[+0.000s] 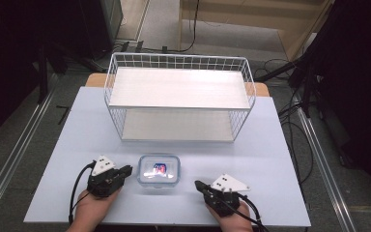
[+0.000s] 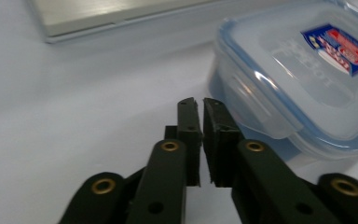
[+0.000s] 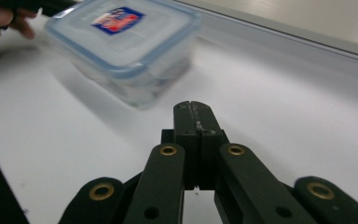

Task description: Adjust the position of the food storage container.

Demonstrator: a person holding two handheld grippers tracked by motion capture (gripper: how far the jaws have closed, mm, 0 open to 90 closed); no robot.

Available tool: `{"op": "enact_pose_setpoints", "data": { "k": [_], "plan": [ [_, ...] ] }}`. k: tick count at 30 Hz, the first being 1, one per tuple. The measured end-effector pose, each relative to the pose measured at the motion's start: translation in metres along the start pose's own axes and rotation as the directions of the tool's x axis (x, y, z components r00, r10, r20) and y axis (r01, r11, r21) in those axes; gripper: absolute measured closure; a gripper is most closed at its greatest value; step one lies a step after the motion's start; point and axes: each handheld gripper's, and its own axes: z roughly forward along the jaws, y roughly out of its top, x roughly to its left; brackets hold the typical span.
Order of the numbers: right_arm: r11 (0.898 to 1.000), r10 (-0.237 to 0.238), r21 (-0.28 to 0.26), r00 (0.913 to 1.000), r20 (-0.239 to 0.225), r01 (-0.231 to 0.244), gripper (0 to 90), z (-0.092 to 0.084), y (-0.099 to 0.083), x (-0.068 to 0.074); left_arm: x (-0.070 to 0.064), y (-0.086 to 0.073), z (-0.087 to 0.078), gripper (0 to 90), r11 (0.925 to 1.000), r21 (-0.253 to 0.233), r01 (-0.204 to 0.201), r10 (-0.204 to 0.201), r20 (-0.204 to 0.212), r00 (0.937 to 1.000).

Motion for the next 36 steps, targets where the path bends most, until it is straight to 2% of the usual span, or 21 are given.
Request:
{"op": "enact_pose_setpoints", "data": {
  "k": [4, 7, 10, 13, 15, 17, 19, 21, 22, 23, 25, 27, 29, 31, 32, 33, 36],
  "plan": [
    [0.999, 0.041, -0.020, 0.9979, 0.050, -0.040, 90.0, -0.008, -0.003, -0.017, -0.011, 0.003, 0.010, 90.0, 0.9997, 0.001, -0.025, 0.025, -0.014, 0.9996],
    [0.998, 0.058, -0.025, 0.9962, 0.066, -0.056, 90.0, -0.009, -0.004, -0.025, -0.022, 0.005, 0.017, 90.0, 0.9987, 0.004, -0.050, 0.050, 0.003, 0.9987],
    [0.997, 0.068, -0.026, 0.9954, 0.068, -0.066, 90.0, -0.008, -0.005, -0.028, -0.035, 0.007, 0.022, 90.0, 0.9965, 0.004, -0.083, 0.083, 0.028, 0.9962],
    [0.997, 0.072, -0.030, 0.9951, 0.069, -0.070, 90.0, -0.008, -0.004, -0.029, -0.042, 0.008, 0.027, 88.5, 0.9967, -0.001, -0.081, 0.081, 0.036, 0.9961],
    [0.997, 0.073, -0.033, 0.9950, 0.068, -0.071, 90.0, -0.008, -0.003, -0.030, -0.038, 0.008, 0.025, 85.2, 0.9966, -0.003, -0.083, 0.083, 0.024, 0.9963],
    [0.996, 0.080, -0.037, 0.9945, 0.068, -0.077, 90.0, -0.008, -0.003, -0.031, -0.028, 0.008, 0.018, 81.3, 0.9983, -0.023, -0.053, 0.053, 0.014, 0.9985],
    [0.996, 0.082, -0.047, 0.9938, 0.075, -0.079, 87.9, -0.008, -0.002, -0.034, -0.019, 0.011, 0.006, 71.6, 0.9975, -0.056, -0.044, 0.044, -0.007, 0.9990],
    [0.993, 0.101, -0.059, 0.9931, 0.060, -0.098, 76.9, -0.008, 0.000, -0.038, -0.015, 0.012, -0.002, 63.9, 0.9954, -0.088, -0.037, 0.036, -0.015, 0.9992],
    [0.992, 0.108, -0.064, 0.9927, 0.053, -0.105, 71.7, -0.008, 0.000, -0.039, -0.013, 0.012, -0.008, 59.3, 0.9928, -0.110, -0.047, 0.043, -0.033, 0.9985],
    [0.991, 0.112, -0.075, 0.9929, 0.039, -0.109, 64.5, -0.009, 0.001, -0.041, -0.011, 0.013, -0.012, 51.2, 0.9911, -0.124, -0.049, 0.043, -0.046, 0.9980],
    [0.988, 0.130, -0.087, 0.9912, 0.022, -0.128, 55.1, -0.010, 0.003, -0.043, -0.007, 0.013, -0.018, 37.8, 0.9906, -0.134, -0.028, 0.023, -0.036, 0.9991],
    [0.983, 0.149, -0.109, 0.9887, 0.014, -0.147, 45.6, -0.011, 0.006, -0.044, -0.003, 0.012, -0.022, 25.8, 0.9908, -0.135, 0.010, -0.011, -0.007, 0.9999],
    [0.979, 0.162, -0.132, 0.9866, 0.018, -0.159, 32.4, -0.011, 0.009, -0.045, -0.001, 0.011, -0.024, 19.8, 0.9910, -0.133, 0.016, -0.016, 0.004, 0.9999],
    [0.975, 0.169, -0.147, 0.9854, 0.014, -0.166, 22.9, -0.009, 0.012, -0.046, 0.000, 0.010, -0.025, 14.8, 0.9895, -0.144, 0.016, -0.014, 0.013, 0.9998],
    [0.974, 0.172, -0.149, 0.9849, 0.018, -0.167, 19.8, -0.008, 0.012, -0.046, 0.000, 0.010, -0.025, 13.2, 0.9895, -0.144, 0.016, -0.014, 0.013, 0.9998],
    [0.974, 0.174, -0.150, 0.9846, 0.022, -0.168, 17.1, -0.007, 0.013, -0.046, -0.001, 0.010, -0.025, 12.0, 0.9896, -0.144, -0.001, 0.001, -0.002, 1.0000],
    [0.976, 0.172, -0.141, 0.9851, 0.014, -0.168, 15.3, -0.005, 0.013, -0.046, -0.003, 0.011, -0.023, 10.5, 0.9902, -0.139, -0.008, 0.009, 0.006, 0.9999]
  ]
}}
